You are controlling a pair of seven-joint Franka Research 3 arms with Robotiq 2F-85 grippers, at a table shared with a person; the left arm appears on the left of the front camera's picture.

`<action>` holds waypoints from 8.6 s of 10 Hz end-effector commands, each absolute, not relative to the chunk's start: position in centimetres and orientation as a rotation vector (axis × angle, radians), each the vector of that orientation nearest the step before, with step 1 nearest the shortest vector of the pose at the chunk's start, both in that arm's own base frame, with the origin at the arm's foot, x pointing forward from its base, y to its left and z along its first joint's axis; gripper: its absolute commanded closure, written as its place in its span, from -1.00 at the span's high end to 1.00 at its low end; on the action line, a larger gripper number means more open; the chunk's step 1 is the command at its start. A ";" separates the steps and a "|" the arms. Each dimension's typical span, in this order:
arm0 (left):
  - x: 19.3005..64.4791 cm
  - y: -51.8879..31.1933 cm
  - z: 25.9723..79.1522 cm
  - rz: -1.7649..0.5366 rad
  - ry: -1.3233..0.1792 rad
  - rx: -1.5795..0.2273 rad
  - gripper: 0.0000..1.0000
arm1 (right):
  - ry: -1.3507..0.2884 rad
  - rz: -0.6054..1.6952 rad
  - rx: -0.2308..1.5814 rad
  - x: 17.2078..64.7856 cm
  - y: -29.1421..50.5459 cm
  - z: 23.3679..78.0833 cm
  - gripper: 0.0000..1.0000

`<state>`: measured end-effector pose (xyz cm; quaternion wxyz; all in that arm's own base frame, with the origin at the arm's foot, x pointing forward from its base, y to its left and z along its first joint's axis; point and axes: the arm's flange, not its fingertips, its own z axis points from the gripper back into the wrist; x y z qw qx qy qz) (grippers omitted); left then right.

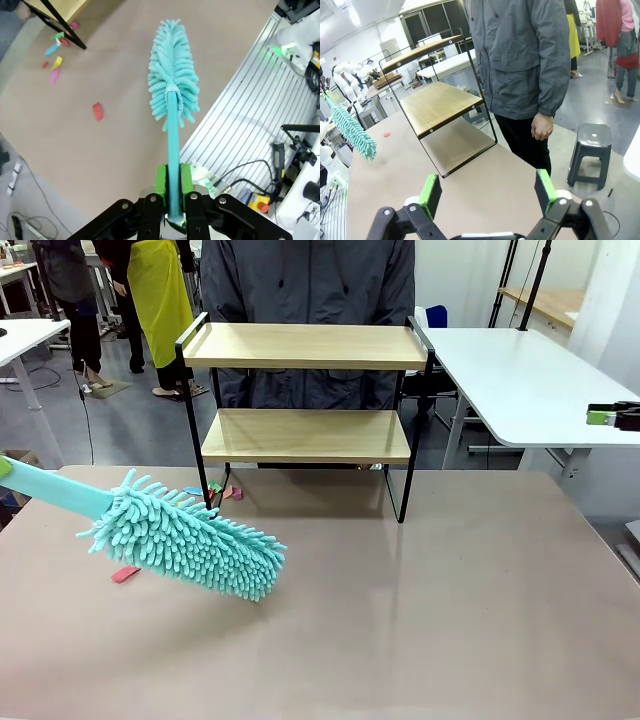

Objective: Clean the shelf.
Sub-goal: Hand the Duster back to the human.

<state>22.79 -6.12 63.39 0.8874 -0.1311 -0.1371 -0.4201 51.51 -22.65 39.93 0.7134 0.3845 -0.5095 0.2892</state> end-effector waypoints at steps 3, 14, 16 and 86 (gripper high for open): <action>22.8 -6.1 63.4 -0.873 -0.285 -0.273 -0.72 | -1.129 0.641 0.852 51.5 -22.6 39.9 1.00; 26.4 -9.1 58.3 -1.188 -0.650 -0.601 -0.72 | -1.139 1.117 1.156 40.3 3.0 41.5 1.00; 26.3 -9.2 58.6 -1.174 -0.583 -0.568 -0.72 | -1.076 1.139 1.227 38.9 2.4 42.2 1.00; 22.3 10.0 64.5 -0.954 -0.506 -0.481 1.00 | -1.274 1.113 1.131 35.1 12.4 50.7 -0.66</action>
